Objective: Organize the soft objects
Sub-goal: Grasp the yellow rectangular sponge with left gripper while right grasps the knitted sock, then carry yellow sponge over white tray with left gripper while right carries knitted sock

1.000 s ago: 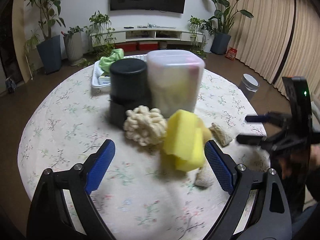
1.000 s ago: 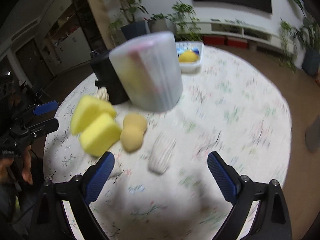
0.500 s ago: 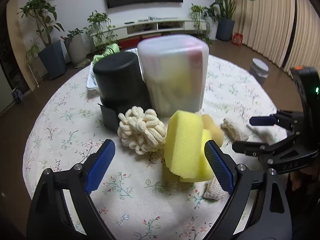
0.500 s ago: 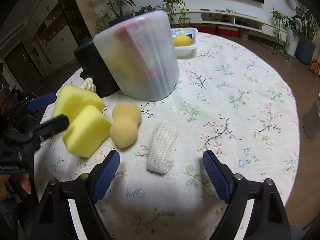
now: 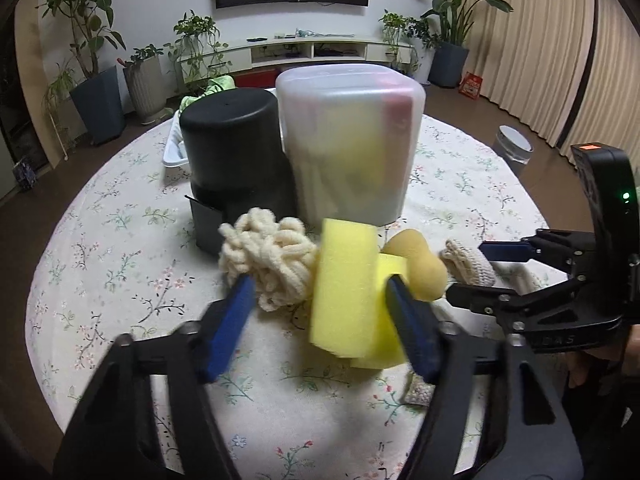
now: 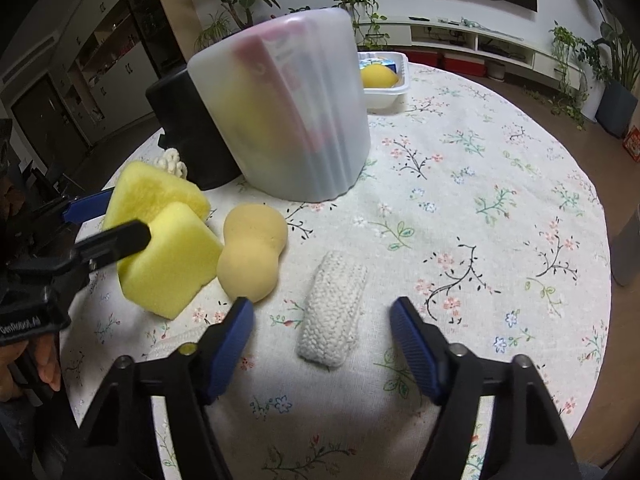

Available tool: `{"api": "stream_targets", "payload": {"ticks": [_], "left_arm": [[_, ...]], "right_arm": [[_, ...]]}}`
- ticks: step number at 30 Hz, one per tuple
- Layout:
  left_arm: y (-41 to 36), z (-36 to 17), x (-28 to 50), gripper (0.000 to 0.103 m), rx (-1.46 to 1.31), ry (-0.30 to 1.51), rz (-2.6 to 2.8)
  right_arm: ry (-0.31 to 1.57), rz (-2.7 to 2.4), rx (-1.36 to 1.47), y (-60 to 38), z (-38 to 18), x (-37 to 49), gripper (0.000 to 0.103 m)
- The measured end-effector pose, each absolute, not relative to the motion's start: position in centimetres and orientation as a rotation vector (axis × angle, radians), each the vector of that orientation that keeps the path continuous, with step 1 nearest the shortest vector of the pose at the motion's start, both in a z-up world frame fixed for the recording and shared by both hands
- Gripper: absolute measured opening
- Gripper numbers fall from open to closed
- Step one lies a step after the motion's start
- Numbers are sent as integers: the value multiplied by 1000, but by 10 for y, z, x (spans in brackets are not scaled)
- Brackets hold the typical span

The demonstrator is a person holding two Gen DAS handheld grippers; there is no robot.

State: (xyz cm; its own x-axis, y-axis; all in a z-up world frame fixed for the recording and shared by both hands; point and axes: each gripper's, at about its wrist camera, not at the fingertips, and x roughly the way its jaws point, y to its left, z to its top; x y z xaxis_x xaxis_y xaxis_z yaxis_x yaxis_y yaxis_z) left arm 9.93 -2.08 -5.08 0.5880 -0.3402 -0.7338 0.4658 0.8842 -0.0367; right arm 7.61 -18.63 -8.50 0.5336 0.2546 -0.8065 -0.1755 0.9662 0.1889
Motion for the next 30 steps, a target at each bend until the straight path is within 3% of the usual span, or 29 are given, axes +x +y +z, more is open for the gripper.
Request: {"api": "stream_targets", "payload": {"ticks": [2, 7, 13, 30], "left_arm": [[-20, -50, 100, 46, 162, 818, -473], [-20, -47, 95, 40, 141, 826, -494], [-11, -38, 88, 25, 76, 810, -528], [-21, -53, 90, 22, 128, 863, -494]], "right_arm": [[975, 263, 83, -186, -85, 75, 65], [980, 277, 82, -184, -84, 78, 49], [974, 276, 86, -187, -84, 77, 30], [978, 278, 66, -183, -84, 77, 27]]}}
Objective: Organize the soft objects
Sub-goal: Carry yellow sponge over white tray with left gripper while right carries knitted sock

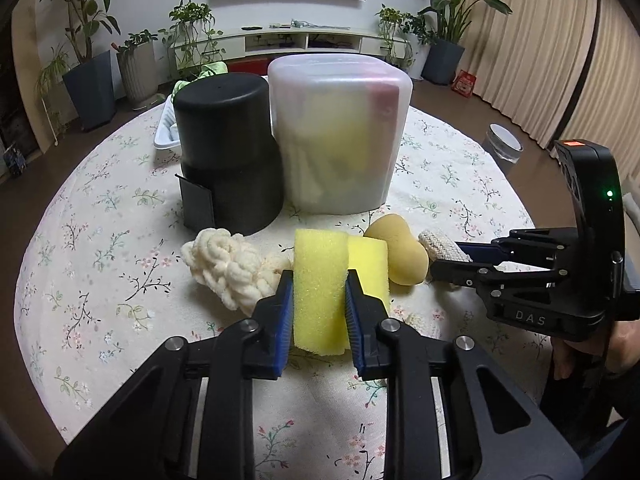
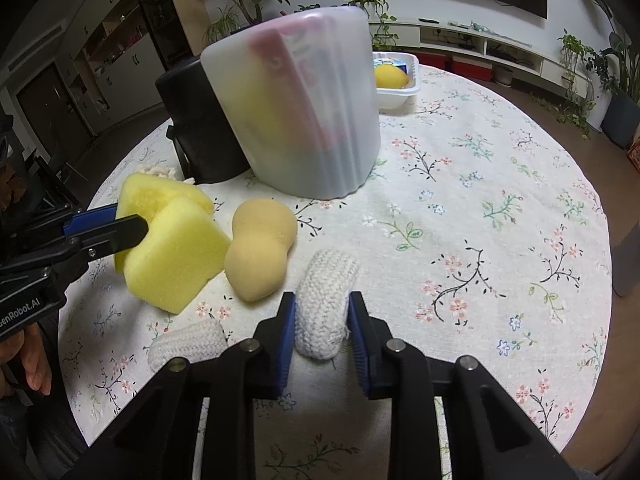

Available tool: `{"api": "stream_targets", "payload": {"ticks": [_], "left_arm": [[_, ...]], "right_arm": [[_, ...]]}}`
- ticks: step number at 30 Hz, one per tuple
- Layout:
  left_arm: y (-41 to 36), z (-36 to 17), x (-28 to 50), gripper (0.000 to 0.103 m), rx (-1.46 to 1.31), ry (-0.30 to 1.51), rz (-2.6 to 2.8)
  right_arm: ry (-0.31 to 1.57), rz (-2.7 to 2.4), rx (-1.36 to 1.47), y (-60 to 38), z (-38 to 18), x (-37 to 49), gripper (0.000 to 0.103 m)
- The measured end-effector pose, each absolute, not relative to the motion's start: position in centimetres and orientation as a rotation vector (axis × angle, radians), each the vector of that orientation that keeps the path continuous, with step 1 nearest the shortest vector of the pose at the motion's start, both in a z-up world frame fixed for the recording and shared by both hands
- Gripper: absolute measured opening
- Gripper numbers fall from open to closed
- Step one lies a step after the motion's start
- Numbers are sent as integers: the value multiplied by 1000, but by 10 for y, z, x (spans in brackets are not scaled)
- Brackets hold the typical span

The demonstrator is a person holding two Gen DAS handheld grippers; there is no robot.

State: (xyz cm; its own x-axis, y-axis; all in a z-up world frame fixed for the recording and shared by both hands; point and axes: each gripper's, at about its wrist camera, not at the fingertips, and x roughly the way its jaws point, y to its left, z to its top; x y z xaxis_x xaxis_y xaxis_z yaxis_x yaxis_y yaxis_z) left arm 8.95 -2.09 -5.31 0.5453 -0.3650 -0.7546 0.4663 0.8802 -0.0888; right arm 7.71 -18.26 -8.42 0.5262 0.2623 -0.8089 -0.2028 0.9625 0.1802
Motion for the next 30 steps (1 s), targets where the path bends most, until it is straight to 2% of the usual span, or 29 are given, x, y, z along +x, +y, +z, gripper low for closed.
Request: {"api": "stream_targets", "payload": {"ticks": [11, 20, 30], "left_arm": [[-8, -43, 77, 17, 75, 818, -482], [27, 10, 55, 17, 20, 736, -480], [79, 80, 129, 17, 66, 628, -401]], "right_arm": [[951, 291, 86, -185, -71, 69, 24], [894, 321, 58, -195, -21, 52, 24], [806, 267, -93, -231, 47, 101, 24]]}}
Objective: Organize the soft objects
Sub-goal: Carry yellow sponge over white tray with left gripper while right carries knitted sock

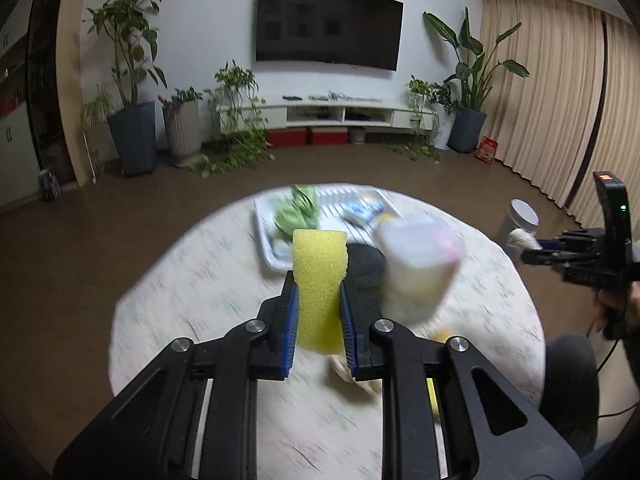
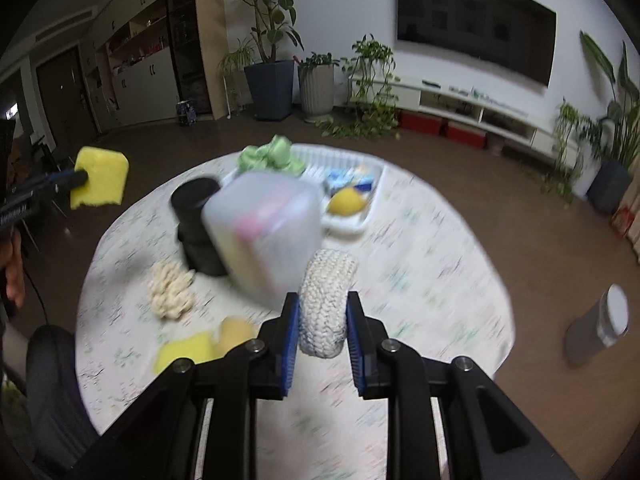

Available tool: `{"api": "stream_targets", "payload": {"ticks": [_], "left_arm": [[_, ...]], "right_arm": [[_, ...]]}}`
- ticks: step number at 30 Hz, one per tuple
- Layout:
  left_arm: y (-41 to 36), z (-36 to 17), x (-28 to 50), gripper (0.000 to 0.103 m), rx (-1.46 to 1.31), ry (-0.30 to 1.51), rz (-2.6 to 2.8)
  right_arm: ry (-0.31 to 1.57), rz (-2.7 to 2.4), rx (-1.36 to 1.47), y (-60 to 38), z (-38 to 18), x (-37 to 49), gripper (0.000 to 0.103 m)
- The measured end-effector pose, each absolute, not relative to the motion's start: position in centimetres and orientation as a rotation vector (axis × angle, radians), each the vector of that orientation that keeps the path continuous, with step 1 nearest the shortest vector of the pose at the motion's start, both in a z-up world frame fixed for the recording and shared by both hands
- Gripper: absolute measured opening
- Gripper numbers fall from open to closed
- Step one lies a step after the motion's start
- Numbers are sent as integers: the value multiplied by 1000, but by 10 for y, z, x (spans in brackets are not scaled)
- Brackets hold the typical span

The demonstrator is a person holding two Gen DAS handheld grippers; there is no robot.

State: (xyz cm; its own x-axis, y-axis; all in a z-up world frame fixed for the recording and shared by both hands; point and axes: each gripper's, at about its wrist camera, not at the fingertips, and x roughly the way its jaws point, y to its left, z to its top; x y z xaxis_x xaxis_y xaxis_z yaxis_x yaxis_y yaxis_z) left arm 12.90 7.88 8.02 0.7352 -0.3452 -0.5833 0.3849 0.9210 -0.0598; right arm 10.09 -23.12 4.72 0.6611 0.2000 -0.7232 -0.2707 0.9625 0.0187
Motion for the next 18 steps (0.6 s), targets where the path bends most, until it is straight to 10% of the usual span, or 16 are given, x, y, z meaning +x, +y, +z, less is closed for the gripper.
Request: {"api": "stream_targets", "payload": {"ticks": [18], "left_arm": [[10, 51, 312, 18, 302, 709, -610]], "right_arm": [[895, 405, -241, -213, 56, 313, 24]]}}
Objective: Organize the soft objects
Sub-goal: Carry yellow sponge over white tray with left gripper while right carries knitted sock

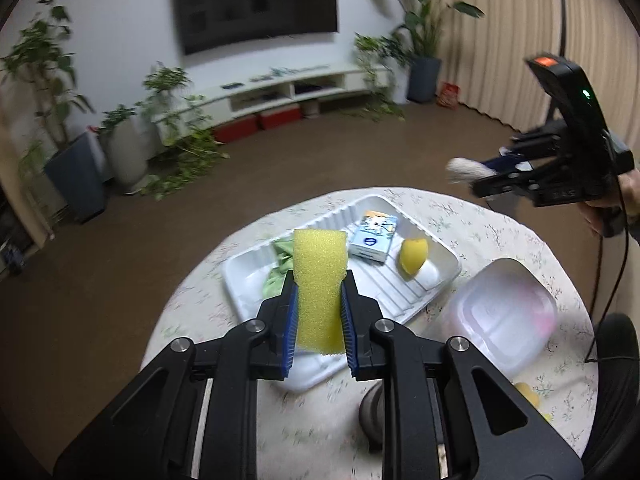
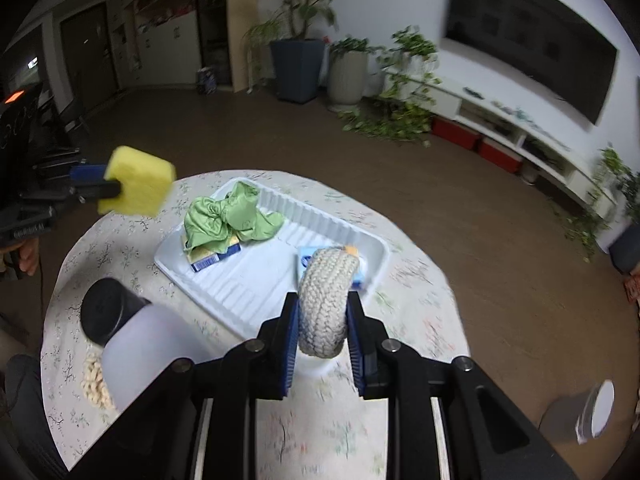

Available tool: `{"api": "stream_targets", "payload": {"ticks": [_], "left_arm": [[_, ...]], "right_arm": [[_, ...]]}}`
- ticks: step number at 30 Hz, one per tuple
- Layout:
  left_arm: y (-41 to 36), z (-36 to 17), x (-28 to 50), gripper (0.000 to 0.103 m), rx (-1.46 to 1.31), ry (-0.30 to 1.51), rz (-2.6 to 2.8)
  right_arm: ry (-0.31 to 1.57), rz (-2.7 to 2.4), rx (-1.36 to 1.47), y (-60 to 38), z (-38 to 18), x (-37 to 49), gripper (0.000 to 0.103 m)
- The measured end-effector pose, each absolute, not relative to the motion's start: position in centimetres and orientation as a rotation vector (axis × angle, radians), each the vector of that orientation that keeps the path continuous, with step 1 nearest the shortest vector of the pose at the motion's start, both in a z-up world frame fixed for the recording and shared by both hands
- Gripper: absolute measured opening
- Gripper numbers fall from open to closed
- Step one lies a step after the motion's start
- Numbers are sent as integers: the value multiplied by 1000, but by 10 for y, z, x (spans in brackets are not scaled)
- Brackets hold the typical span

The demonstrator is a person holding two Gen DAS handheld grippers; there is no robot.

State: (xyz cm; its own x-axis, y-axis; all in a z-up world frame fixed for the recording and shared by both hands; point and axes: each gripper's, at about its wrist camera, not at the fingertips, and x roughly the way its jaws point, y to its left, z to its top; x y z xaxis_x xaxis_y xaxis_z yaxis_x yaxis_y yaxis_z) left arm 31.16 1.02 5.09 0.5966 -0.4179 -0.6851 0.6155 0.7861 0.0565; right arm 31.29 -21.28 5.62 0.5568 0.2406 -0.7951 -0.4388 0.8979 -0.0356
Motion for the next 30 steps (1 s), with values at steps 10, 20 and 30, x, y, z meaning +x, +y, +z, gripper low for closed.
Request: {"api": "stream_targets", "payload": {"ticks": [10, 20, 30], "left_arm": [[-30, 19, 363, 18, 388, 821, -740], [-67, -25, 376, 21, 522, 907, -802], [-66, -39, 381, 22, 523, 935, -776]], "right_arm": [[1002, 540, -315, -172, 3, 379, 25], [1041, 636, -413, -153, -34, 396, 25], [1056, 651, -461, -144, -52, 391, 26]]}}
